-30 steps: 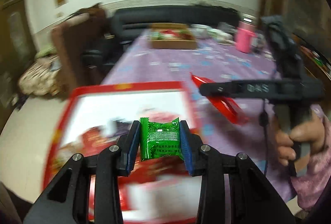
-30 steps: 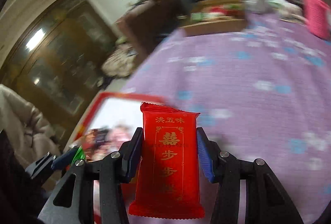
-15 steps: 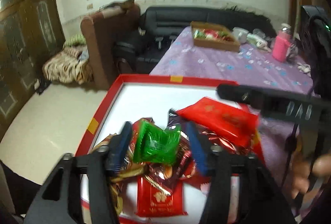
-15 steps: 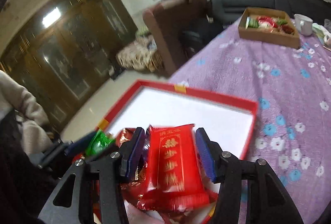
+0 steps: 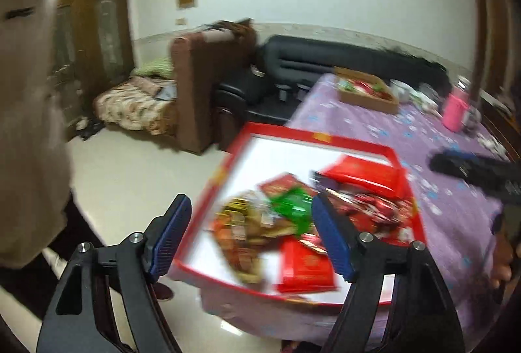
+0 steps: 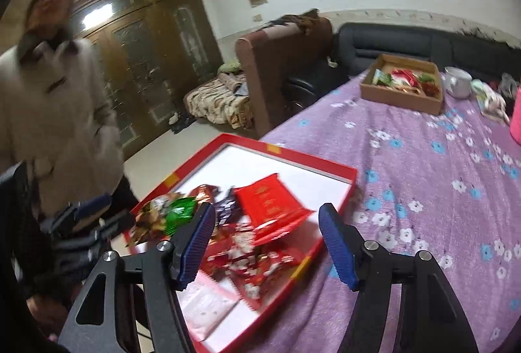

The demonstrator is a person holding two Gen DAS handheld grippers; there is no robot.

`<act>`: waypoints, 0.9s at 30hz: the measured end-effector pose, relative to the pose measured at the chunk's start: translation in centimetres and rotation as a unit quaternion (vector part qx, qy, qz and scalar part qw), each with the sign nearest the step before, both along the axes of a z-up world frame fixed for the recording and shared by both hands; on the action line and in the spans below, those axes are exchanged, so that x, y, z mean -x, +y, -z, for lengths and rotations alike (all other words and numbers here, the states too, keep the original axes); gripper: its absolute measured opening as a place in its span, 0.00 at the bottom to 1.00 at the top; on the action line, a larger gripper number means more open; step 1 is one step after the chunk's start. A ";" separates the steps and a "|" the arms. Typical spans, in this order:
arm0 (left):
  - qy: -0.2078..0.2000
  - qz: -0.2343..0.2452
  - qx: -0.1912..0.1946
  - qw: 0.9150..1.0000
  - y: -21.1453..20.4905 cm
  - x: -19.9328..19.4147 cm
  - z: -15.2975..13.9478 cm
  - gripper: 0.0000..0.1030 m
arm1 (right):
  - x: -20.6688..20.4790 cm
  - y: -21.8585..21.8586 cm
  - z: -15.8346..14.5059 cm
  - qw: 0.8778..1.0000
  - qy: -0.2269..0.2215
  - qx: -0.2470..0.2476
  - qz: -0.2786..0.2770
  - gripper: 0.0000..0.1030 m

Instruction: Organize snacks

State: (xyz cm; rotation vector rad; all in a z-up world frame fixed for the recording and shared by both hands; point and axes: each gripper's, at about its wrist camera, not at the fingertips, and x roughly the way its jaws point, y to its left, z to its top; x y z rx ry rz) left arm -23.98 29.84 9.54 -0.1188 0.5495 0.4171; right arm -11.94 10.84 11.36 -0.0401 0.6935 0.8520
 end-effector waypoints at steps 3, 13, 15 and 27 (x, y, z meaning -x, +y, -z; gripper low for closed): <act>-0.027 -0.044 -0.020 0.998 1.7 1.7 -0.9 0.81 | 2.5 1.3 -0.3 0.999 -0.009 -0.005 -0.036 0.71; -0.011 -0.153 -0.067 0.986 7.6 4.7 -0.2 0.81 | 16.7 6.6 -7.8 0.933 -0.063 -0.060 -0.350 0.72; -0.004 -0.170 -0.073 0.983 8.0 4.7 0.0 0.81 | 21.1 7.3 -9.3 0.894 -0.068 -0.079 -0.435 0.72; -0.013 -0.150 -0.071 0.986 5.5 2.8 -0.2 0.81 | 12.2 3.2 -5.6 0.974 -0.058 -0.036 -0.216 0.76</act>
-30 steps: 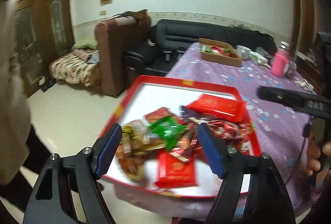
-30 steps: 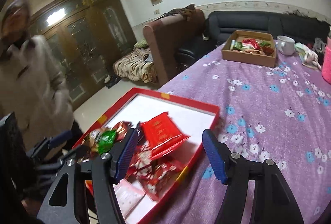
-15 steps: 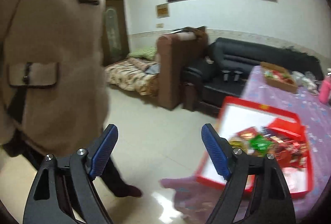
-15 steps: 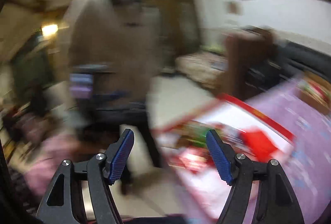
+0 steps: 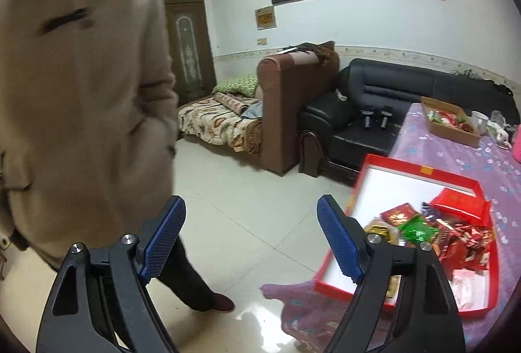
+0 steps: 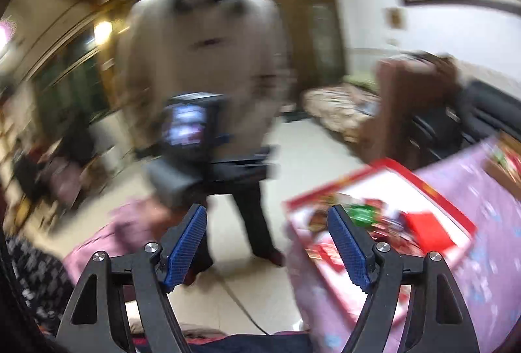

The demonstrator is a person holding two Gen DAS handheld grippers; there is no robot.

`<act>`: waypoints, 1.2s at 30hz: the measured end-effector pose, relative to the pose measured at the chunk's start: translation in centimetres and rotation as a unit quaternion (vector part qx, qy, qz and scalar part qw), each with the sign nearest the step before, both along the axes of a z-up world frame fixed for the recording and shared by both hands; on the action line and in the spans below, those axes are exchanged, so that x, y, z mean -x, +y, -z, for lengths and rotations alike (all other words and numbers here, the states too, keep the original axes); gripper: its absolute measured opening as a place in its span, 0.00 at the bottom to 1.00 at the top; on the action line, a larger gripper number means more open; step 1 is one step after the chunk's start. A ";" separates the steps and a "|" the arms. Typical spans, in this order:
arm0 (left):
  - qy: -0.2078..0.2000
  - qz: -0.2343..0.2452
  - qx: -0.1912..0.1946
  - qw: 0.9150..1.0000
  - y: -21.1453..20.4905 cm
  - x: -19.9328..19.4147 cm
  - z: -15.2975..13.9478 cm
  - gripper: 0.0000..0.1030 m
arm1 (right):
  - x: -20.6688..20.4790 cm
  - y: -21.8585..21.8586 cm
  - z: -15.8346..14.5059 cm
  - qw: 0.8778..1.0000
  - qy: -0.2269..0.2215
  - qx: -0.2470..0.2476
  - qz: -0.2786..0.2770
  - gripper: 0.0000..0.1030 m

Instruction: Organize snacks

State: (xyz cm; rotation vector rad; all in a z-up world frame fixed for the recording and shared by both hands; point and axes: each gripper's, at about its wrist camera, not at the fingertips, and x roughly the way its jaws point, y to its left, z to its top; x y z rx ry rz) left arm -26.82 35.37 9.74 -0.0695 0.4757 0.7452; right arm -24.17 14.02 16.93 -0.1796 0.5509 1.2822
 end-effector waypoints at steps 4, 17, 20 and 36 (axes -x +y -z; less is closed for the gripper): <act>0.006 0.001 0.001 1.000 -0.5 -0.3 -0.2 0.81 | -2.2 -2.4 0.0 0.999 -0.007 -0.004 0.054 0.79; 0.015 -0.009 0.017 1.000 -1.0 -0.9 0.0 0.81 | -6.5 -7.0 0.5 0.988 -0.006 0.013 0.155 0.80; 0.018 -0.009 0.023 1.000 -1.5 -1.2 0.1 0.81 | -6.9 -8.0 0.7 0.985 -0.006 0.016 0.172 0.80; 0.043 0.034 0.023 0.998 -8.3 -3.1 -0.1 0.81 | -7.9 -8.1 4.0 0.969 0.060 -0.017 0.238 0.81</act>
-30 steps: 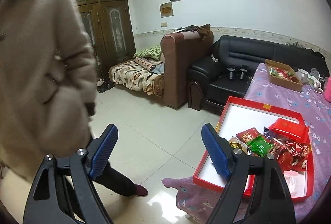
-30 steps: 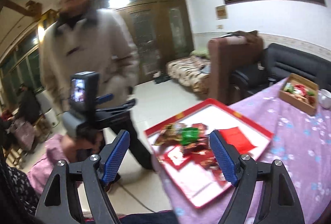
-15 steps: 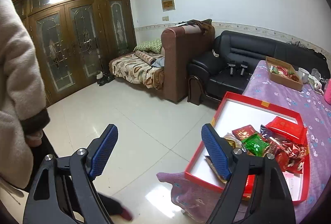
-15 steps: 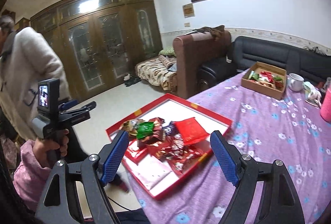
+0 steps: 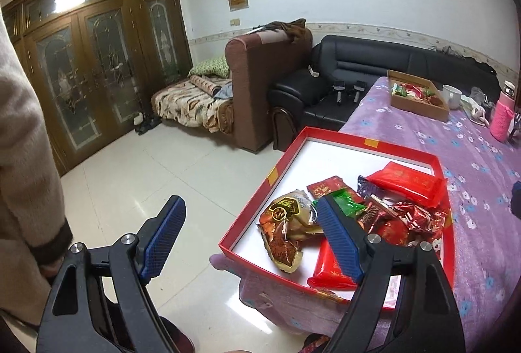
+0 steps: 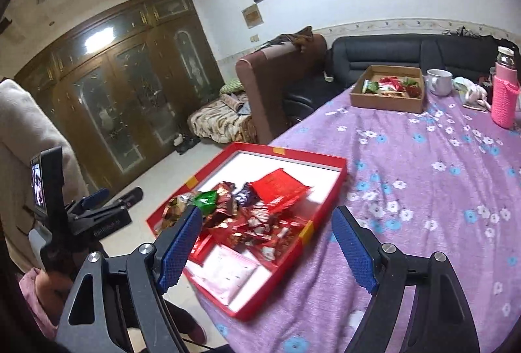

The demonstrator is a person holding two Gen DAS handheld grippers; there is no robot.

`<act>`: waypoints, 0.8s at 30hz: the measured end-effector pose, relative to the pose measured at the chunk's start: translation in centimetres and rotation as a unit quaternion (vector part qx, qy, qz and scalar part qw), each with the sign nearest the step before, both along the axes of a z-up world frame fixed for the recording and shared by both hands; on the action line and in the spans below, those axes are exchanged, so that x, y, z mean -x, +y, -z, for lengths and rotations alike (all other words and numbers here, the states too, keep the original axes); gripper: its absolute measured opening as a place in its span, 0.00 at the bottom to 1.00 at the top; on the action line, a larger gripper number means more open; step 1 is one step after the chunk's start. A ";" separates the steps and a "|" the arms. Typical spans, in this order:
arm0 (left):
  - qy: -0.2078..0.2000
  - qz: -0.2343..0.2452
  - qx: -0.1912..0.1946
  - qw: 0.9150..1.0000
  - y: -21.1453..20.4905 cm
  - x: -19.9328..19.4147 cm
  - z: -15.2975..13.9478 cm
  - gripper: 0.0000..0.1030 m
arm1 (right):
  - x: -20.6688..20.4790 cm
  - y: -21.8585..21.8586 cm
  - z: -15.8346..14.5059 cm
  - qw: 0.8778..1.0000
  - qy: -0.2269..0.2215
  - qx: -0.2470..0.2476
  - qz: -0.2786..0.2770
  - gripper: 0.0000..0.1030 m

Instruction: Organize snacks

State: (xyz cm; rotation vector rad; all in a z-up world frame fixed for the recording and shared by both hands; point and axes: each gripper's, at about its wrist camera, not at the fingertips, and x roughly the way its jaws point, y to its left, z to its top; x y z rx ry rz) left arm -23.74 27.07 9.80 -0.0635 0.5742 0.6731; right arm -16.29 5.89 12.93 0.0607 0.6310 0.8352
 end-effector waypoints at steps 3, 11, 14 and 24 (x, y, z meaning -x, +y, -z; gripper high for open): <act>-0.010 0.000 0.001 1.000 -0.1 0.3 -0.5 0.81 | 0.5 0.9 -0.1 1.000 -0.006 0.005 -0.011 0.81; -0.012 -0.012 0.001 1.000 0.1 0.5 -0.9 0.84 | 1.5 2.4 -0.1 0.999 -0.014 0.014 -0.038 0.81; -0.008 -0.013 0.001 1.000 0.3 0.5 -0.9 0.84 | 1.6 3.0 -0.1 0.999 -0.012 0.013 -0.047 0.81; -0.003 -0.003 -0.008 1.000 0.2 0.0 -0.6 0.84 | 1.7 4.8 0.6 0.997 -0.003 0.018 -0.073 0.81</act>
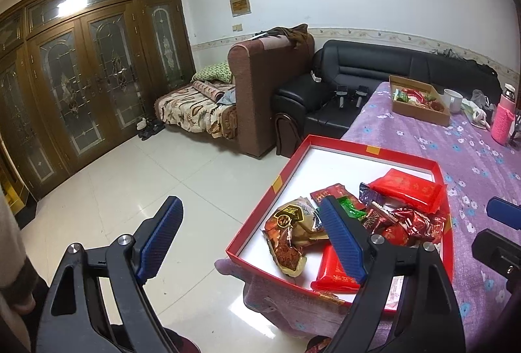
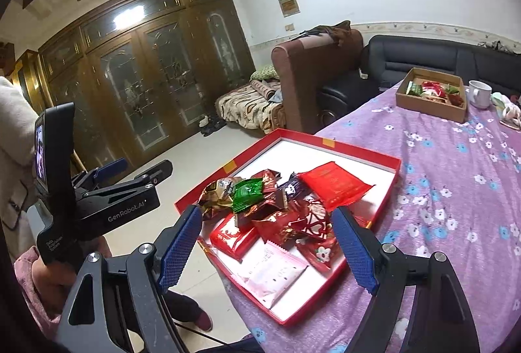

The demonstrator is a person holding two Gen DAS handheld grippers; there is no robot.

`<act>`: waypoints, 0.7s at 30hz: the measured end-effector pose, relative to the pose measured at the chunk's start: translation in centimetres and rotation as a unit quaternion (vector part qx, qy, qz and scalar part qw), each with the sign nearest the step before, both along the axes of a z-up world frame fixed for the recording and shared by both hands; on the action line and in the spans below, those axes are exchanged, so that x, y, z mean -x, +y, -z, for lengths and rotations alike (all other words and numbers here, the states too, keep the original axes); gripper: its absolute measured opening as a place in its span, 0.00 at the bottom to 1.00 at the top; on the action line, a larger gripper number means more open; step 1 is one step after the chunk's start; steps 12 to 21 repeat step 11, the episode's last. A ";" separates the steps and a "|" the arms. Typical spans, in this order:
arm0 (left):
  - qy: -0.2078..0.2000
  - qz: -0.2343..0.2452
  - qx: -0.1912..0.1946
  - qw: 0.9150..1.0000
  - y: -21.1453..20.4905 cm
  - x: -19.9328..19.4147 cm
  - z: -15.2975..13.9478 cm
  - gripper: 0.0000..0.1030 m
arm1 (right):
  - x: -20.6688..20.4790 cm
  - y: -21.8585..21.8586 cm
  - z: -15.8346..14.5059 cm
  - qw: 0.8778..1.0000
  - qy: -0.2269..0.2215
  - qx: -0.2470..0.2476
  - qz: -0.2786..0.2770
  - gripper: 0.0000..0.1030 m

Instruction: Organize snacks

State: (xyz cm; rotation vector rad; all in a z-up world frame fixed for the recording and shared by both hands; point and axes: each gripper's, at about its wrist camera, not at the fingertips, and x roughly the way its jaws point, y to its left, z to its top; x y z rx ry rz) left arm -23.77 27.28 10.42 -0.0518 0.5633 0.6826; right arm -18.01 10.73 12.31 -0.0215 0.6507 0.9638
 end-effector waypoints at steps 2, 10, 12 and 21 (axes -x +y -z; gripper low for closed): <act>0.002 0.002 -0.001 1.000 -0.1 -0.2 0.1 0.84 | 0.0 0.2 0.2 1.000 0.001 0.001 -0.003 0.81; -0.005 0.011 -0.012 1.000 -1.2 -0.6 0.1 0.84 | -0.9 -0.5 0.6 1.000 0.016 -0.009 0.010 0.81; -0.003 0.011 -0.008 1.000 -1.2 -0.7 0.2 0.84 | -1.0 -0.7 0.6 1.000 0.017 -0.010 0.013 0.81; -0.003 0.011 -0.008 1.000 -1.2 -0.7 0.2 0.84 | -1.0 -0.7 0.6 1.000 0.017 -0.010 0.013 0.81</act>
